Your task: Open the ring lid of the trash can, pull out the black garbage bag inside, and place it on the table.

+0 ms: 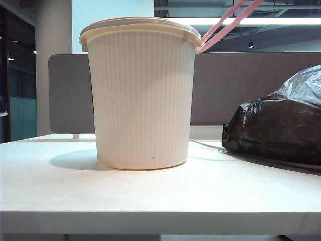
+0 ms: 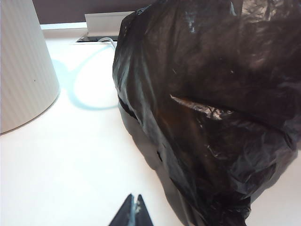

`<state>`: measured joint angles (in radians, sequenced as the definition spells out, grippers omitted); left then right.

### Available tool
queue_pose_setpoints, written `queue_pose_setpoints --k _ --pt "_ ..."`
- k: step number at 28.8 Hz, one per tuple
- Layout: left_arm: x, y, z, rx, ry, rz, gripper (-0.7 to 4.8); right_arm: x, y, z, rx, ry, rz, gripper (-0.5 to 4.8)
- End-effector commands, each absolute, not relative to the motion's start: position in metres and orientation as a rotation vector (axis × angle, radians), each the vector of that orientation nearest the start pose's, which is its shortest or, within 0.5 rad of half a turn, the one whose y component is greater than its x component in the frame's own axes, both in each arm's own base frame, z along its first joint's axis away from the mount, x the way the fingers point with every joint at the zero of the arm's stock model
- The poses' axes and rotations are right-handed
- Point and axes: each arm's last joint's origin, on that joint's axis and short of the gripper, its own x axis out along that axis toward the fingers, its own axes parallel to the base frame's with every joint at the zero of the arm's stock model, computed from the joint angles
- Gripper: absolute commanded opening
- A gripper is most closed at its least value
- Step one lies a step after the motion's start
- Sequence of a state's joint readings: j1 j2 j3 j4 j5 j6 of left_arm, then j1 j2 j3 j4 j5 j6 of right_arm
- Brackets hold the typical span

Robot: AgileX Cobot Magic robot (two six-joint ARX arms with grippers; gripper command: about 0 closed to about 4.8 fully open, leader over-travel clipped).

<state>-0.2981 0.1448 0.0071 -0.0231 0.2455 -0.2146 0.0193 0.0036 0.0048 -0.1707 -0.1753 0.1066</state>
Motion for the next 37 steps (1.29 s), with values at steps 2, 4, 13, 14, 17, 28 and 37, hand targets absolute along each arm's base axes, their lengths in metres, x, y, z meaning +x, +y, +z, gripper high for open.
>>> queue_pose_setpoints --k 2,4,13,14,17,28,37 --pt "0.098 -0.037 0.153 -0.200 0.211 -0.526 -0.06 0.096 0.007 0.150 0.115 0.165 0.182 -0.01" --pt "0.098 -0.037 0.153 -0.200 0.210 -0.526 -0.06 0.096 0.007 0.150 0.115 0.165 0.182 -0.01" --pt "0.097 -0.029 0.158 -0.207 0.141 -0.452 -0.06 0.096 0.007 0.150 0.115 0.164 0.181 -0.01" --pt "0.097 -0.027 0.159 -0.208 0.125 -0.439 -0.06 0.096 0.007 0.150 0.115 0.164 0.180 -0.01" --pt "0.095 -0.022 0.163 -0.209 0.077 -0.400 -0.06 0.096 0.007 0.150 0.115 0.164 0.180 -0.01" --pt "0.095 -0.019 0.164 -0.208 0.054 -0.374 -0.06 0.096 0.007 0.150 0.115 0.164 0.180 -0.01" --pt "0.095 -0.019 0.164 -0.208 0.054 -0.374 -0.06 0.096 0.006 0.150 0.116 0.163 0.170 -0.01"
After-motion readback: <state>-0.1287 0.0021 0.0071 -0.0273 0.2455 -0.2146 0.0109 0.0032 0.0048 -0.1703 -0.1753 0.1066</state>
